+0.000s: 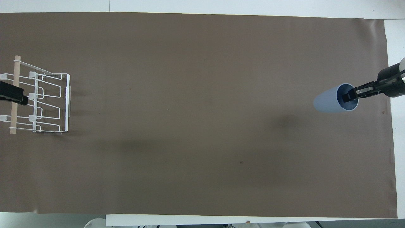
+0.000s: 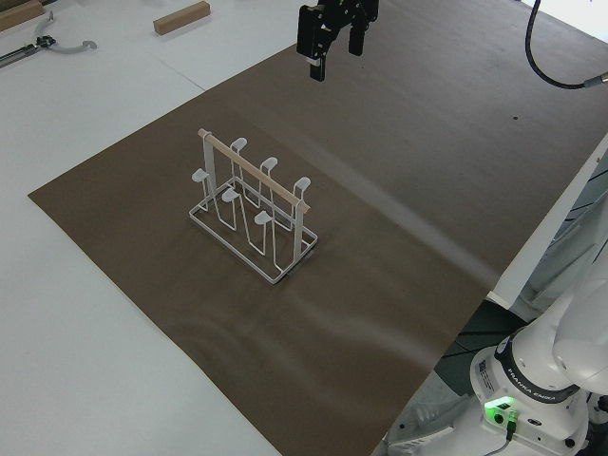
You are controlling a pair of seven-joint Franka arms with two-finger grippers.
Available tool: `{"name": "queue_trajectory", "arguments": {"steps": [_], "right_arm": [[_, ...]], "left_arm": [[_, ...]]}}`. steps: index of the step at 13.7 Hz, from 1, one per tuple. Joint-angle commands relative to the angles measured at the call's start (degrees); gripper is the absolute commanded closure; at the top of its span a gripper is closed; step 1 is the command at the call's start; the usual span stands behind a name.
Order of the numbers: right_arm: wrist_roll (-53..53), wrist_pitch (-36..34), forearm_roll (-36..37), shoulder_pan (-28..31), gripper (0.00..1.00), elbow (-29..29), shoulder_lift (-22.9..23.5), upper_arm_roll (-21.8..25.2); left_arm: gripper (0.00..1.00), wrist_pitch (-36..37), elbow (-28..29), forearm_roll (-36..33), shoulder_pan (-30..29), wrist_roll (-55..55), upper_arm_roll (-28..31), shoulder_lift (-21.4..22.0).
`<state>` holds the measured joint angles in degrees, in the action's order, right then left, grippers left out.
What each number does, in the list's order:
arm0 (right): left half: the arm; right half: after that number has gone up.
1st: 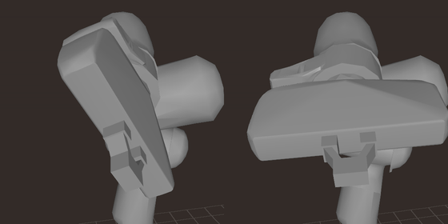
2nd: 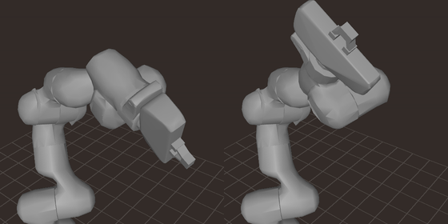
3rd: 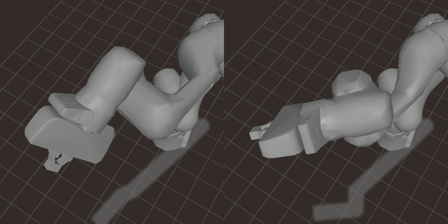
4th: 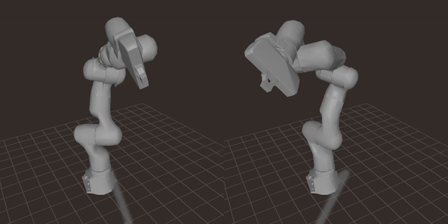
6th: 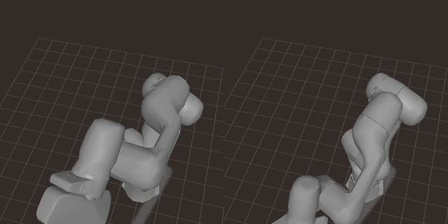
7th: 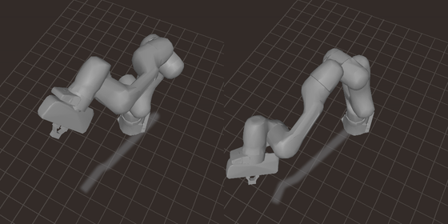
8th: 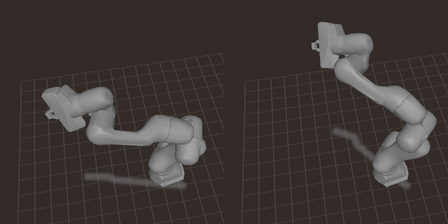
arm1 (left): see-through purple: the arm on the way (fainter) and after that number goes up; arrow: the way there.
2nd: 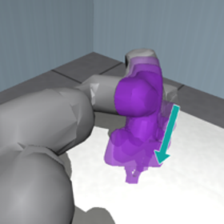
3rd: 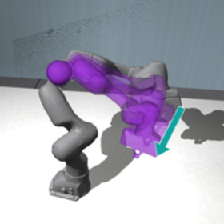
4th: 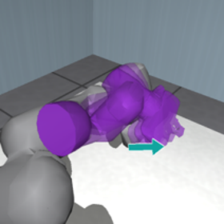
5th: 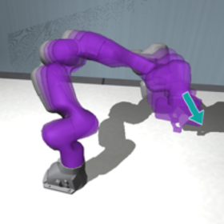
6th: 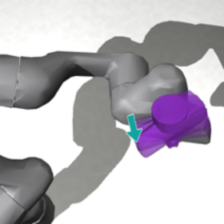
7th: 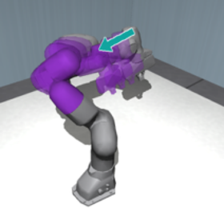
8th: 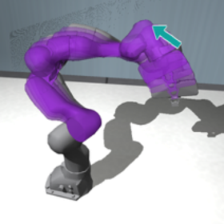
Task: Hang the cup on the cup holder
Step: 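Grasp the cup rim with the right gripper and lift it sideways, then carry the cup toward the left gripper while the left gripper approaches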
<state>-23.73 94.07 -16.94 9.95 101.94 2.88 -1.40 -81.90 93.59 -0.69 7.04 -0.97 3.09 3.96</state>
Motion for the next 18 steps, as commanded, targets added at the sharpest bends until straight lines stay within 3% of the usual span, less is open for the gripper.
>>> {"name": "queue_trajectory", "arguments": {"steps": [1, 4, 6, 9, 14, 18], "right_arm": [[6.56, -2.92, -10.78, -1.42, 1.0, 0.36, -1.82, -2.38], [15.53, -2.93, -20.74, -6.07, 1.0, 0.71, -2.52, -2.29], [17.4, -1.79, -24.79, -9.24, 1.0, 0.98, -2.53, -2.29], [22.83, 4.26, -34.71, -12.32, 1.0, 3.52, -3.4, -2.29], [29.08, 10.25, -50.37, -16.45, 1.0, 10.99, -6.65, -2.29], [33.57, 13.05, -52.31, -20.23, 1.0, 11.61, -7.01, -2.29]], "left_arm": [[0.0, 2.8, 1.59, -0.89, 0.34, 1.4, -0.28, 1.84], [0.0, 0.53, 1.77, -0.81, 0.43, 6.11, -0.45, 2.02], [0.0, -0.01, 1.95, -0.02, 3.4, 20.75, -1.33, 2.02], [0.0, -0.54, 0.55, 10.77, 6.23, 49.04, -1.59, 1.67], [0.0, -8.0, 0.2, 20.79, 12.29, 81.94, -2.65, 1.32], [0.0, -16.25, -1.83, 24.77, 17.55, 105.94, -3.53, 0.18]]}}
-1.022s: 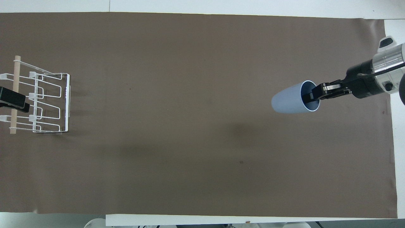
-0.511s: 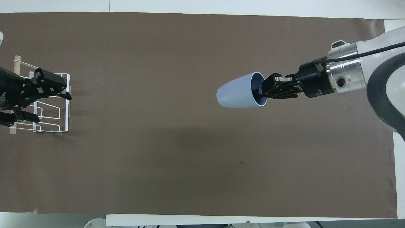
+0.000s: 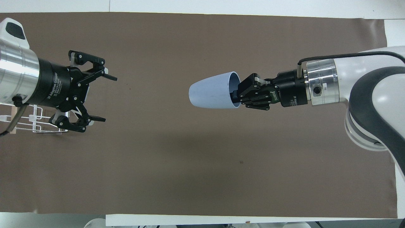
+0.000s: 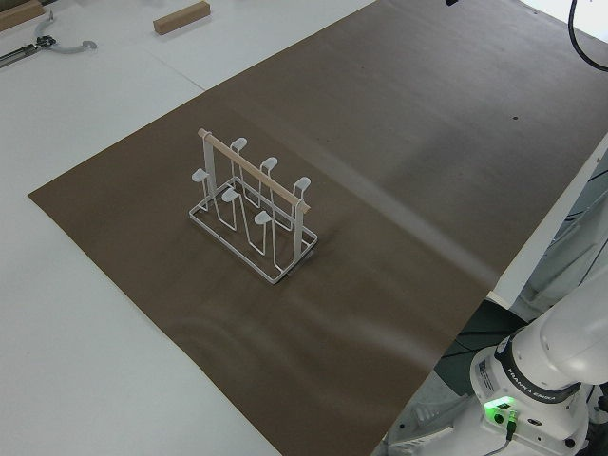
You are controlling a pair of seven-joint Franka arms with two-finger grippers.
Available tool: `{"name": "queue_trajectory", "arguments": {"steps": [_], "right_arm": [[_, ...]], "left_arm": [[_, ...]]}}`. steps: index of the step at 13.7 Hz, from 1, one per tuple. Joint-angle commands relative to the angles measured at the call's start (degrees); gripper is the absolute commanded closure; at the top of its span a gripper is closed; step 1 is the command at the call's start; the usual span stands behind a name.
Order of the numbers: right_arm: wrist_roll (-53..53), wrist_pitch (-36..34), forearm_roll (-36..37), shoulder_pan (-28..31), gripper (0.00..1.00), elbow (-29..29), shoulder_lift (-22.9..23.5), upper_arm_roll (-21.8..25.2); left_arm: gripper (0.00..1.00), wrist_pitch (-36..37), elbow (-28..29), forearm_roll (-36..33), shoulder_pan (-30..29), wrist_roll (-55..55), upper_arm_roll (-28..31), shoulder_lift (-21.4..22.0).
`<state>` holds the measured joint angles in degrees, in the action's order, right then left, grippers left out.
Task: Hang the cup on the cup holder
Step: 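Carry the cup toward the left gripper while the left gripper approaches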
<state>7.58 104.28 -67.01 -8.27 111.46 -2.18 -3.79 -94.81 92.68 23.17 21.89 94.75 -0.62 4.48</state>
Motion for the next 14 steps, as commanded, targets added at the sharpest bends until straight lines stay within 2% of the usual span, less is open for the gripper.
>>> {"name": "queue_trajectory", "arguments": {"steps": [1, 5, 14], "right_arm": [[2.36, 5.12, -2.25, -3.84, 1.0, 2.79, -2.04, 0.1], [2.79, 12.7, -2.25, -9.83, 1.0, 4.64, -2.3, 0.1], [3.32, 12.53, -2.25, -10.1, 1.0, 5.43, -2.48, 0.1]], "left_arm": [[0.0, -4.06, -1.36, 1.0, 3.85, 13.59, 0.18, -0.61], [0.0, -3.98, -5.14, 1.71, 5.8, 24.5, -3.15, -1.84], [0.0, -4.51, -2.95, 1.36, 5.71, 26.71, -4.39, -1.58]]}}
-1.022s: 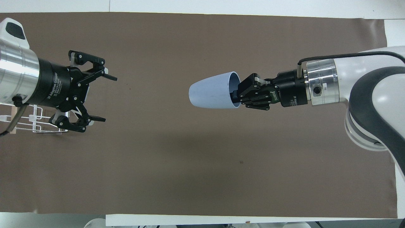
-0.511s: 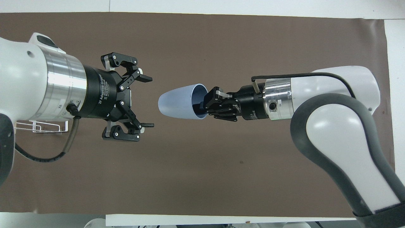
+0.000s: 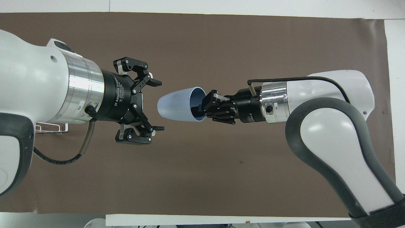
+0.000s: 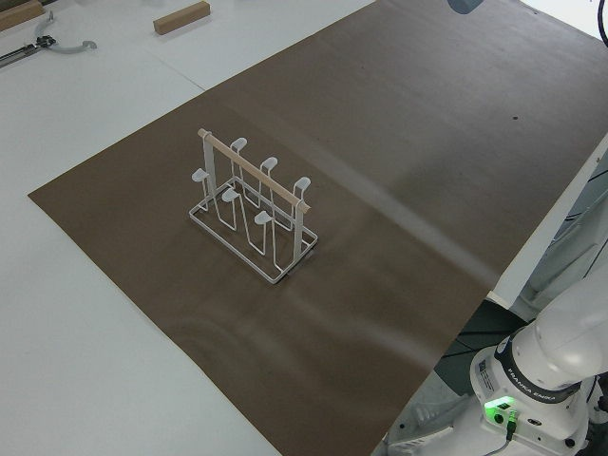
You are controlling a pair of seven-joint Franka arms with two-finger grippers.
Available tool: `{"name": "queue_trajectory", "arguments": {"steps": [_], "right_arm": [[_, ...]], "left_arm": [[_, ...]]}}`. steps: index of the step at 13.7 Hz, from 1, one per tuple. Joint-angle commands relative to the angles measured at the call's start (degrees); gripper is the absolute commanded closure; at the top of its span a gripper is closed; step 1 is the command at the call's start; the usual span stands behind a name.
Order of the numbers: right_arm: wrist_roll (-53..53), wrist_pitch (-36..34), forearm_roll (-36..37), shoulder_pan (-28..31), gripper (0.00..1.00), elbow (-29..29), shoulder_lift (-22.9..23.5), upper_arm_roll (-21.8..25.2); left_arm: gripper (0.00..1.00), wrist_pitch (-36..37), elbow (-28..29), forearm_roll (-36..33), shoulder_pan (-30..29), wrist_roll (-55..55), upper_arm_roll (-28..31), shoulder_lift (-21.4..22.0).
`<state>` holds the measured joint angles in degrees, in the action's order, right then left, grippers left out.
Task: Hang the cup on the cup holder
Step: 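Carry the cup toward the left gripper while the left gripper approaches, then close the left gripper on the cup's closed end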
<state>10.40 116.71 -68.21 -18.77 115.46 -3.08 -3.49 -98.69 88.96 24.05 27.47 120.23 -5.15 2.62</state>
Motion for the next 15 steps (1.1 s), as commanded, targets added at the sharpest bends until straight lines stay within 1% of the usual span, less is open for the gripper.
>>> {"name": "queue_trajectory", "arguments": {"steps": [1, 3, 8, 11, 13, 15], "right_arm": [[0.5, 0.28, -1.05, 0.4, 1.0, 1.44, -1.57, -0.2], [0.5, 0.37, -1.05, 0.4, 1.0, 1.44, -1.57, -0.2], [0.5, 0.37, -1.05, 0.4, 1.0, 1.44, -1.57, -0.2], [0.5, 0.28, -1.05, 0.4, 1.0, 1.52, -1.57, -0.2], [0.41, 0.45, -0.96, 0.4, 1.0, 1.61, -1.57, -0.2], [0.32, 0.37, -0.87, 0.4, 1.0, 1.61, -1.57, -0.2]], "left_arm": [[0.0, -2.01, 1.82, 0.29, 0.21, 1.32, 0.05, 0.45], [0.0, -5.7, 4.19, 0.29, 1.0, 1.32, 0.05, 0.54], [0.0, -10.72, 8.15, 0.29, 2.67, 0.97, -0.04, 0.02], [0.0, -15.46, 11.93, 0.2, 4.08, 0.79, -0.3, 0.02], [0.0, -17.58, 12.82, 0.2, 4.78, 0.79, -0.3, -0.16], [0.01, -18.11, 13.08, 0.2, 4.87, 0.79, -0.3, -0.86]]}}
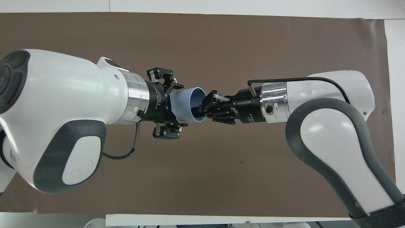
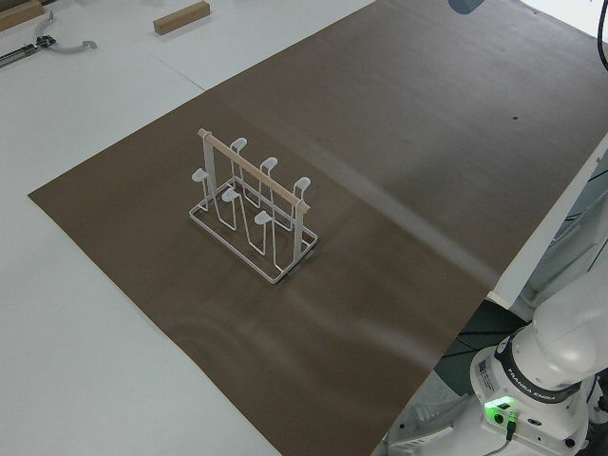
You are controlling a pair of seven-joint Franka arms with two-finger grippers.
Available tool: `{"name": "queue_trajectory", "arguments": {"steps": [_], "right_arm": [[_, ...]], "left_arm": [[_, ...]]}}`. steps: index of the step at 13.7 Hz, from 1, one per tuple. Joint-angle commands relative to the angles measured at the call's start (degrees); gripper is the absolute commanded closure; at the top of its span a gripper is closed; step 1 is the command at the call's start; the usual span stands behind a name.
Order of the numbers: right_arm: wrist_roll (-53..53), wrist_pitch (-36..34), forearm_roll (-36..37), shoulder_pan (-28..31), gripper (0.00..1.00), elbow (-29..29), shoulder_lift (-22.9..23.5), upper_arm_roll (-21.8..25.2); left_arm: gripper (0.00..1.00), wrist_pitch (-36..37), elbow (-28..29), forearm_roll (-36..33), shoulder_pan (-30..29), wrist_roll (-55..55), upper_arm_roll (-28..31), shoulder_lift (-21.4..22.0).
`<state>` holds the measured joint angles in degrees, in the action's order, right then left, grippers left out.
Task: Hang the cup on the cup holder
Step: 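Close the left gripper on the cup's closed end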
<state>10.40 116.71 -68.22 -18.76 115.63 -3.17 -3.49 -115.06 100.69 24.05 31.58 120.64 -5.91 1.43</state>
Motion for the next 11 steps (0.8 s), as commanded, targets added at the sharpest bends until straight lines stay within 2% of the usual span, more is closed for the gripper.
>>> {"name": "queue_trajectory", "arguments": {"steps": [1, 2, 3, 8, 9, 10, 11], "right_arm": [[0.32, 0.45, -0.87, 0.39, 1.0, 1.44, -1.49, -0.2], [0.23, 0.45, -0.87, 0.39, 1.0, 1.44, -1.49, -0.2], [0.32, 0.45, -0.87, 0.39, 1.0, 1.44, -1.49, -0.2], [0.49, 0.54, -0.6, 0.39, 0.99, 1.35, -1.49, -0.12], [0.5, 0.8, -0.43, 0.48, 0.79, 1.26, -1.49, -0.03], [0.06, 1.32, 0.01, 0.83, 0.27, 1.26, -1.49, 0.06], [0.23, 1.42, 2.71, 1.27, 0.01, 1.09, -1.49, 0.23]], "left_arm": [[0.1, -1.66, 1.43, 0.2, 1.02, 0.48, 0.46, 0.24], [0.75, -1.57, 1.43, 0.2, 1.11, 0.13, 0.46, 0.15], [1.0, -1.66, 1.43, 0.2, 1.64, -1.27, 0.46, 0.06], [1.0, -1.66, 1.17, 0.2, 1.73, -1.54, 0.46, -0.02], [1.0, -1.57, 1.08, 0.2, 1.73, -1.54, 0.46, -0.02], [1.0, -1.57, 1.08, 0.2, 1.73, -1.54, 0.46, -0.02], [1.0, -1.57, 1.0, 0.2, 1.73, -1.46, 0.46, -0.02]]}}
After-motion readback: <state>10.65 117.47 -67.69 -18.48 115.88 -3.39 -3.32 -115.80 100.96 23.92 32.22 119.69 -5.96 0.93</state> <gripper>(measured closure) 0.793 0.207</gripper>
